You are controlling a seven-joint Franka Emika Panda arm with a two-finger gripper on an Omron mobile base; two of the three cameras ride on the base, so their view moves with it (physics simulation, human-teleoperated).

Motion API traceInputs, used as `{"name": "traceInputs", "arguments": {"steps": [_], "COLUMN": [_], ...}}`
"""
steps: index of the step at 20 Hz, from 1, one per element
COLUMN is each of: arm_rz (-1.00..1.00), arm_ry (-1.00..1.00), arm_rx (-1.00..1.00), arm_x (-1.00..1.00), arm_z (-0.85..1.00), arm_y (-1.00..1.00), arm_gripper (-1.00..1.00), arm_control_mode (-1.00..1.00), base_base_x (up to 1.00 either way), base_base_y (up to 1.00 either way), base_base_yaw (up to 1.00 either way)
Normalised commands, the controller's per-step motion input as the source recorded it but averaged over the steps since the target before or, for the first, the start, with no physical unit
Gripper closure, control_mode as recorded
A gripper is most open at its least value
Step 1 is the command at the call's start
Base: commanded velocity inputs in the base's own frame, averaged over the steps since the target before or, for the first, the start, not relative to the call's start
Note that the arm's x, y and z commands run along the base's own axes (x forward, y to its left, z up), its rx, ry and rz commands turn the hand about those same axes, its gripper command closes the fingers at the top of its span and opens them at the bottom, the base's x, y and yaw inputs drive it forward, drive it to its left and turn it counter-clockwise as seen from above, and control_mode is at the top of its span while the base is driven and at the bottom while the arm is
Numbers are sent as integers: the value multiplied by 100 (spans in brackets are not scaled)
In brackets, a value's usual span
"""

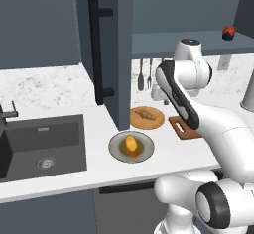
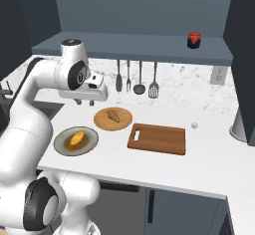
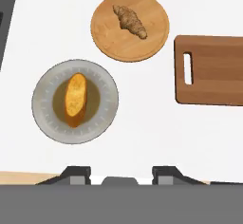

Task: From the different types of pastries on the counter, select a croissant and place it on the cutting board. Then retrieve a jar of jam from the cabinet and place it alongside the croissant on the cutting board.

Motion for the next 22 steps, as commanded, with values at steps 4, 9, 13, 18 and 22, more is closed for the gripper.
{"name": "traceInputs", "arguments": {"steps": [4,9,13,18,22], "arm_rz": [0,1,0,0,0], "arm_ry": [0,-22,-65,-41,3], "arm_rx": [0,-3,-10,-4,-10], "arm_x": [-4,-38,-97,-68,6], "arm_z": [0,11,22,3,61], "arm_y": [0,0,-9,-11,-7], "arm_gripper": [-100,-100,-100,-100,-100], "arm_control_mode": [-100,-100,-100,-100,-100], "base_base_x": [0,0,0,0,0], "base_base_y": [0,0,0,0,0], "base_base_yaw": [0,0,0,0,0]}}
